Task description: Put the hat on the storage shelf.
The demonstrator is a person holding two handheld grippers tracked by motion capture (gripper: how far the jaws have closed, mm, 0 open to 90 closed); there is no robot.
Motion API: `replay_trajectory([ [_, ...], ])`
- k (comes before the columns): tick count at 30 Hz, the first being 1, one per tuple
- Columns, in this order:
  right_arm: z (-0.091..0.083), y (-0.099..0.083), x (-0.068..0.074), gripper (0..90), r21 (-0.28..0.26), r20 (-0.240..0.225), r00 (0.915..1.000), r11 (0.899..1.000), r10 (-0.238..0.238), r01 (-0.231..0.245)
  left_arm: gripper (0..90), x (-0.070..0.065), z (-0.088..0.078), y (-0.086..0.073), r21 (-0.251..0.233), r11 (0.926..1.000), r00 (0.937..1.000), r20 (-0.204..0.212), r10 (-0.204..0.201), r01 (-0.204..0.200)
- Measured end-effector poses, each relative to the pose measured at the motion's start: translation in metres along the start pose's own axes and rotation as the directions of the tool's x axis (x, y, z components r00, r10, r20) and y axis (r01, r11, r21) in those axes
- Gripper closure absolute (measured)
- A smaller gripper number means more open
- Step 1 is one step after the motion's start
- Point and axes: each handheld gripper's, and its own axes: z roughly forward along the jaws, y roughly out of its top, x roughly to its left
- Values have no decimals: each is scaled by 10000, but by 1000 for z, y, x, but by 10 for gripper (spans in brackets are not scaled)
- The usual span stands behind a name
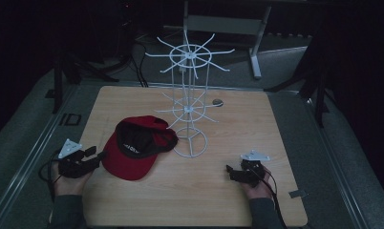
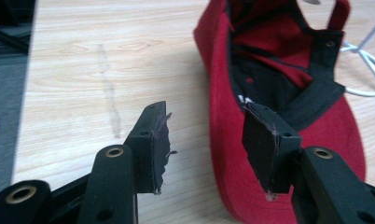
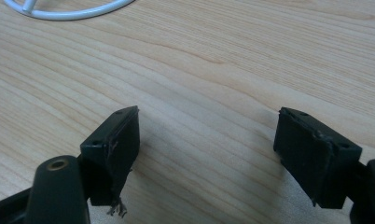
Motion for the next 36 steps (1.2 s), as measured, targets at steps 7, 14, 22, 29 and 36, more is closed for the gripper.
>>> replay_trajectory([
  [7,0,0,0,224,1,-2,10000,10000,-3,3,719,-2,8,-1,584,9982,9997,206,130,-141],
  [14,0,0,0,224,1,-2,10000,10000,-7,7,764,-14,5,-10,943,9952,9980,593,198,-254],
  [22,0,0,0,224,4,-2,10000,10000,0,0,725,-29,8,-17,1734,9835,9797,1999,157,-511],
  [29,0,0,0,224,5,-3,10000,10000,2,-2,648,-35,25,-22,2105,9771,9582,2845,-302,-317],
  [36,0,0,0,224,7,-3,10000,10000,6,-6,634,-40,35,-25,2524,9674,9391,3370,-675,-210],
])
